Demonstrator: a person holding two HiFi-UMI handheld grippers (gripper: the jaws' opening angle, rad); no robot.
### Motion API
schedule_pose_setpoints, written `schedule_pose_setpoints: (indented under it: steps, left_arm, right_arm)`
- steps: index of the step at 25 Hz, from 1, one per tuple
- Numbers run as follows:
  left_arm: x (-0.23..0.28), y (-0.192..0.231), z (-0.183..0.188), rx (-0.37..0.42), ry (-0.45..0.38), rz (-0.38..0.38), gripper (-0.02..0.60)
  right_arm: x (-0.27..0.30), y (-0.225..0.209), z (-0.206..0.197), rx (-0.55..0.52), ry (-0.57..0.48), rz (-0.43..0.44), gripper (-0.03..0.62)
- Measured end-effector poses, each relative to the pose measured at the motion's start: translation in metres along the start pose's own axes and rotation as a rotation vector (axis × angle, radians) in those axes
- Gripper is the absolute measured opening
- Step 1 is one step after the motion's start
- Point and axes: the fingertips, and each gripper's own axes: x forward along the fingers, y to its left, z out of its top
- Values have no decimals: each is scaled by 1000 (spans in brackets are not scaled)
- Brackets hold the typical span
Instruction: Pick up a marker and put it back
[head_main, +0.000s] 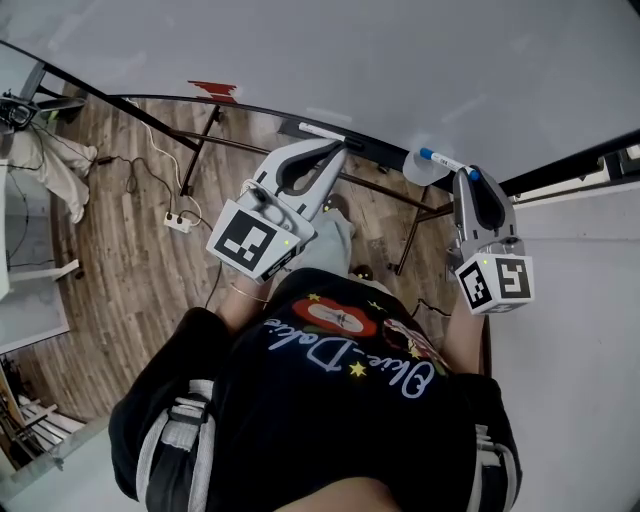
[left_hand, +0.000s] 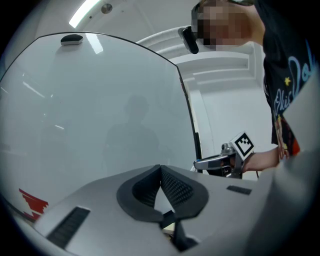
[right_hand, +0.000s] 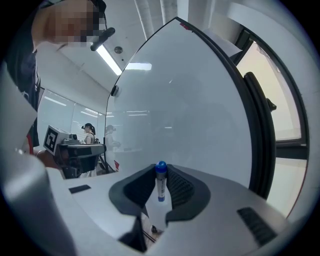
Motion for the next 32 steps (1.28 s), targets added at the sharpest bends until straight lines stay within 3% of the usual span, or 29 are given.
schedule_pose_setpoints:
  steps: [32]
  left_arm:
    - [6,10,-2,-3,10,43,3]
  right_arm:
    - [31,-5,-45,1,101,41,67]
